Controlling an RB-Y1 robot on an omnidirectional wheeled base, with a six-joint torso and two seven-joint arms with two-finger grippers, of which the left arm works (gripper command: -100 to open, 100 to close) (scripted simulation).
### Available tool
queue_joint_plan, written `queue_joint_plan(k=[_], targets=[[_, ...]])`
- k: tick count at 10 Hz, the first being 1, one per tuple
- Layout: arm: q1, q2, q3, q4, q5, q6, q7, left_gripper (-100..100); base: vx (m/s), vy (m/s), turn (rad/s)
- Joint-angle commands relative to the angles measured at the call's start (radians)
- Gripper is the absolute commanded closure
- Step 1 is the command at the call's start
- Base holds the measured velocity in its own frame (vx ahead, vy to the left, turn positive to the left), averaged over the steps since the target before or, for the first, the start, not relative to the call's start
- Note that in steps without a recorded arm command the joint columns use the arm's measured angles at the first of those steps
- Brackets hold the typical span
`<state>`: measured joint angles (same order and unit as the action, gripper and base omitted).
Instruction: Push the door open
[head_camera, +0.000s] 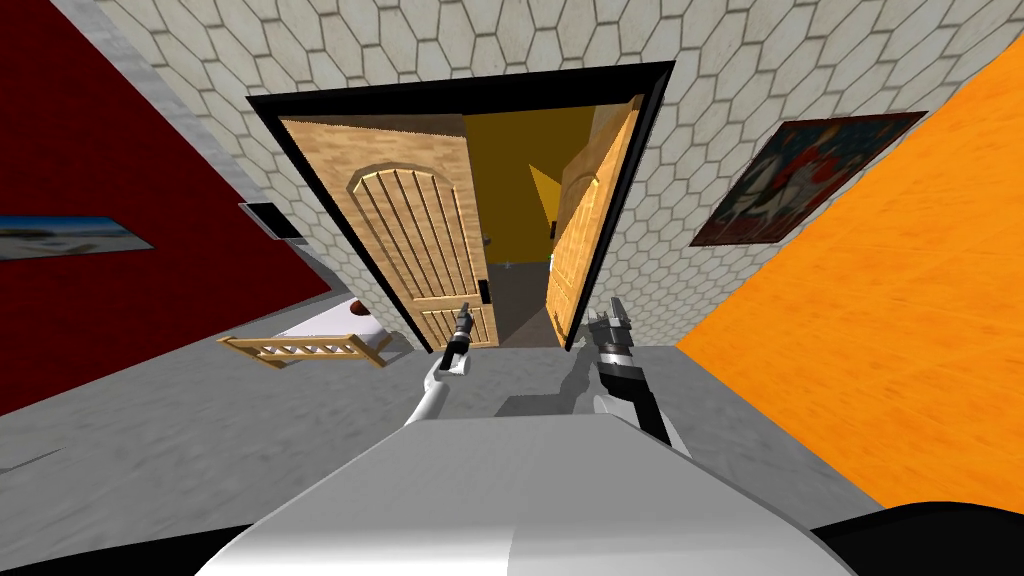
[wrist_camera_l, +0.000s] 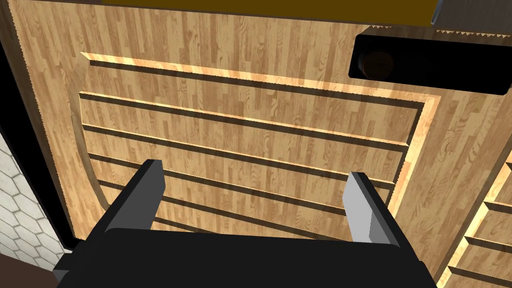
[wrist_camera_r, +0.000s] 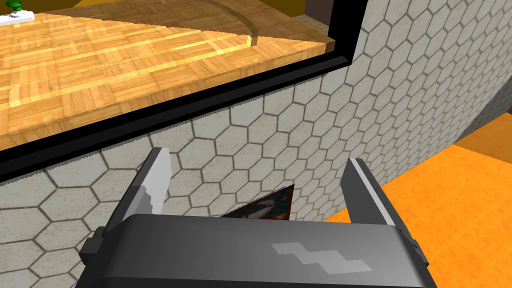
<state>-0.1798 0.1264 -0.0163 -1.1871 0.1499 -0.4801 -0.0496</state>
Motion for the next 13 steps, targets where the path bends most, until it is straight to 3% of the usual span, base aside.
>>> queue_joint_plan(k=[1, 3, 4, 7, 8, 12, 13], targets=[[-0.025, 0.003, 0.001, 0.049, 0.004, 0.000, 0.005, -100, 0.052, 0.020, -0.009], [-0.064, 0.007, 0.003, 0.111, 0.010, 0.003, 0.012, -100, 0.078, 0.037, -0.019], [-0.064, 0.007, 0.003, 0.123, 0.010, 0.003, 0.012, -100, 0.070, 0.023, -0.006], [-0.118, 0.013, 0.005, 0.216, 0.018, 0.007, 0.023, -100, 0.080, 0.024, -0.012], [-0.118, 0.013, 0.005, 0.226, 0.018, 0.007, 0.023, -100, 0.055, 0.031, -0.008], [-0.180, 0.018, 0.008, 0.342, 0.028, 0.012, 0.034, -100, 0.080, 0.030, -0.012], [-0.180, 0.018, 0.008, 0.342, 0.028, 0.012, 0.034, -100, 0.056, 0.010, -0.002]])
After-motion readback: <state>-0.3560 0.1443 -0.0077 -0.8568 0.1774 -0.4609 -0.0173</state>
